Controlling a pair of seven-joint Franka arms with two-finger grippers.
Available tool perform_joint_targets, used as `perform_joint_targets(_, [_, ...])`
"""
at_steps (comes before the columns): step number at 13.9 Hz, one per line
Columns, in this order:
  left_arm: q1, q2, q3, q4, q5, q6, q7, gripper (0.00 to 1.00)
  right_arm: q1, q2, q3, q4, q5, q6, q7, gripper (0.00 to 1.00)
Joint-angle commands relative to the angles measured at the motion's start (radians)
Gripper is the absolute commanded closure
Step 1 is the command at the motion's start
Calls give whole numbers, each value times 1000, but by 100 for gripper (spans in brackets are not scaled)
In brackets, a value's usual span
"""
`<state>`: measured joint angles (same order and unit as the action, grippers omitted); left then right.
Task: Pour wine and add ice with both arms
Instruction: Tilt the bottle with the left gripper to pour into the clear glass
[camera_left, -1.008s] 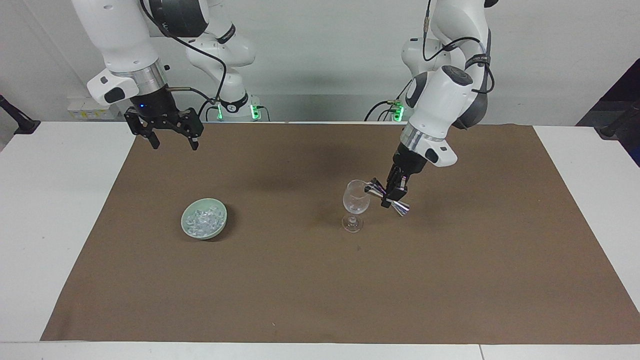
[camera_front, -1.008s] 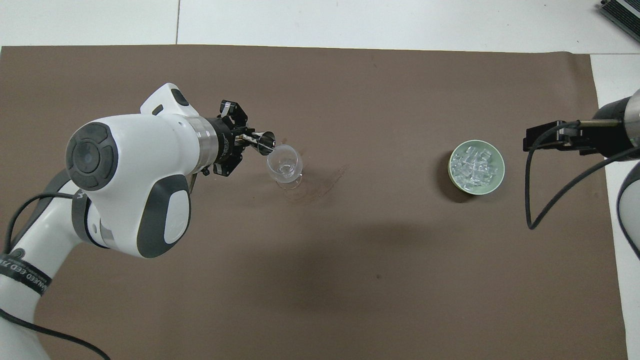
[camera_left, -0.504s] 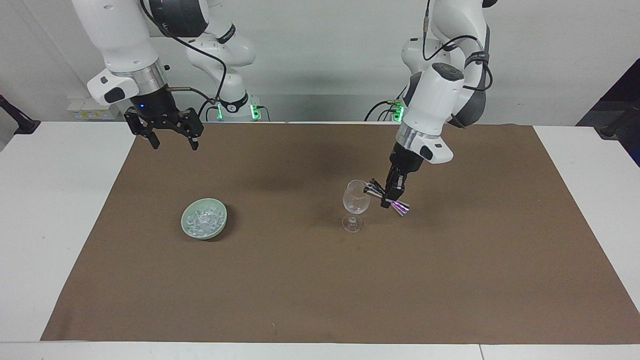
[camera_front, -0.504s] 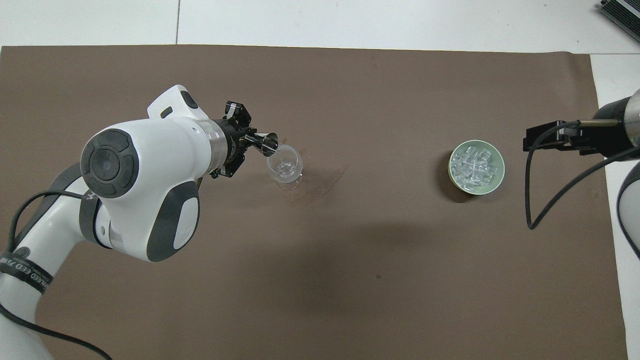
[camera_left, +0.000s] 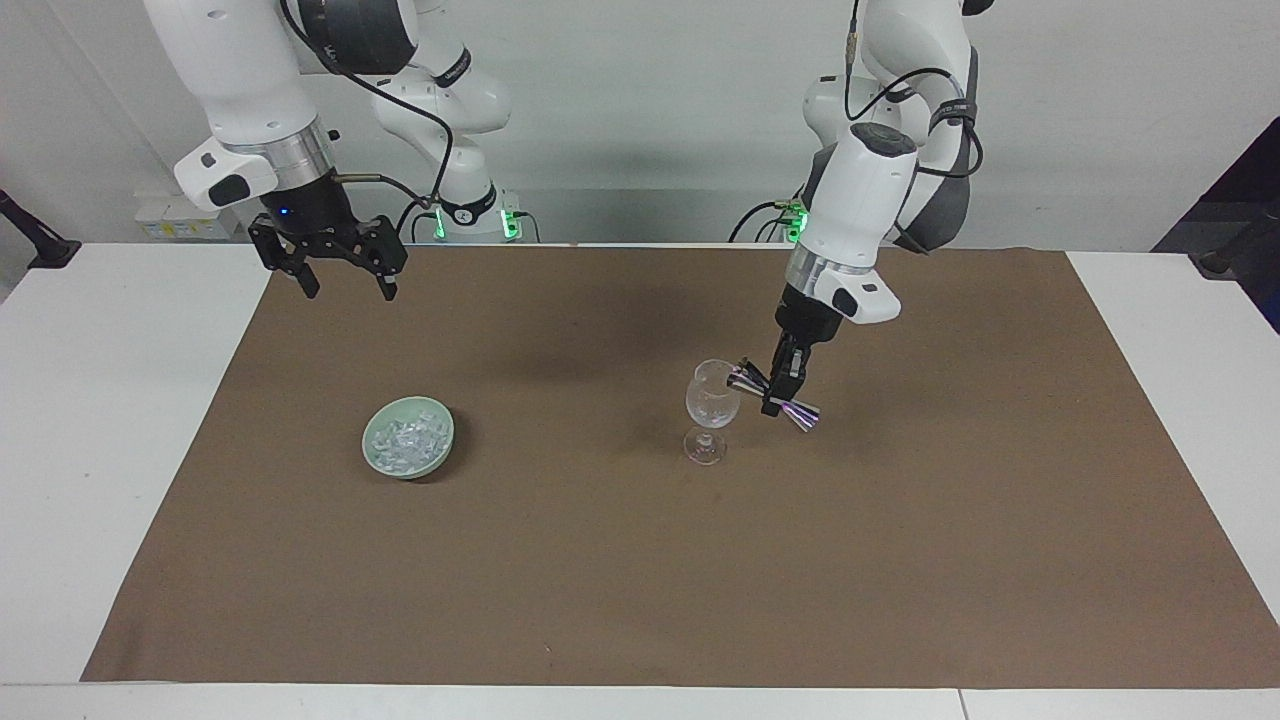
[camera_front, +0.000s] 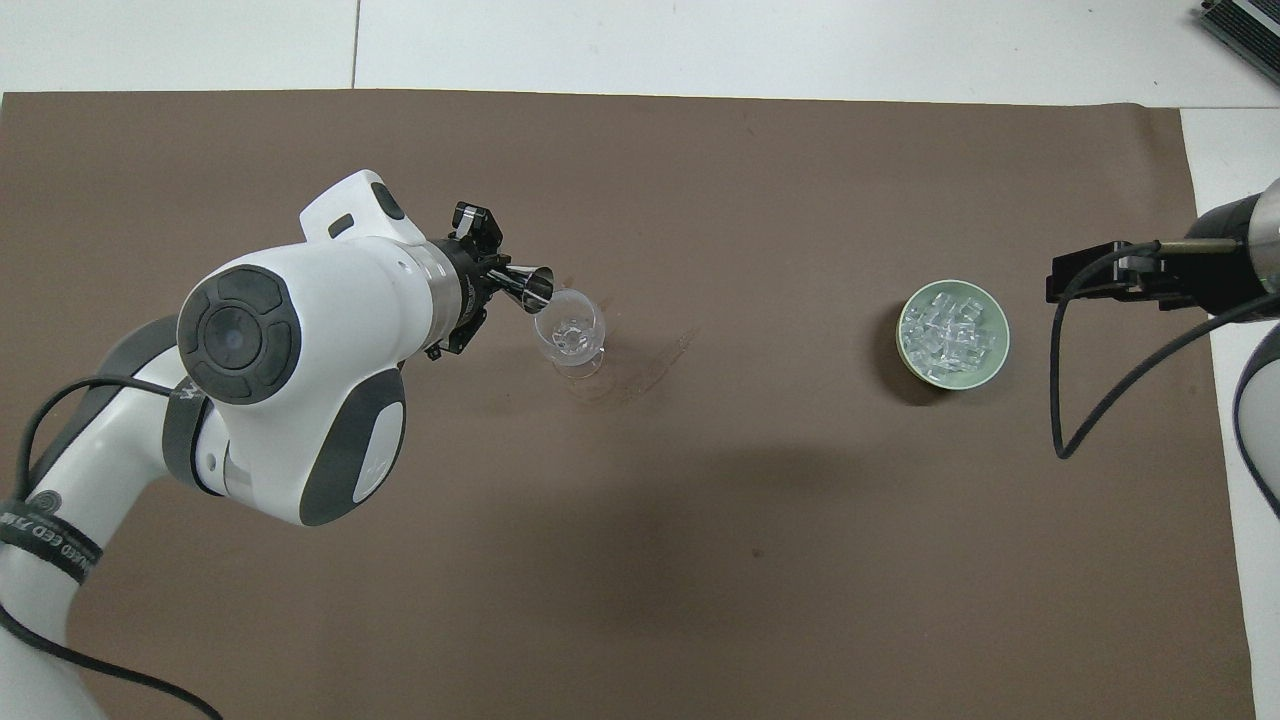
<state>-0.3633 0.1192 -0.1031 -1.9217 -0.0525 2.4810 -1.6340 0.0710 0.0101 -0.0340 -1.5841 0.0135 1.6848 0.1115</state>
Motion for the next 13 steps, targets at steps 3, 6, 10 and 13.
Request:
perform_joint_targets(3, [-42, -3, 19, 4, 48, 6, -39, 100, -8, -10, 5, -11, 6, -1, 11, 0])
perform_joint_targets(6, [-43, 5, 19, 23, 92, -1, -66, 100, -8, -10, 5, -11, 6, -1, 11, 0])
perform_joint_targets(10, [-43, 7, 19, 26, 123, -2, -67, 100, -8, -10, 5, -11, 6, -1, 11, 0])
perform_joint_targets(13, [-45, 7, 19, 26, 134, -2, -67, 100, -8, -10, 5, -11, 6, -1, 11, 0])
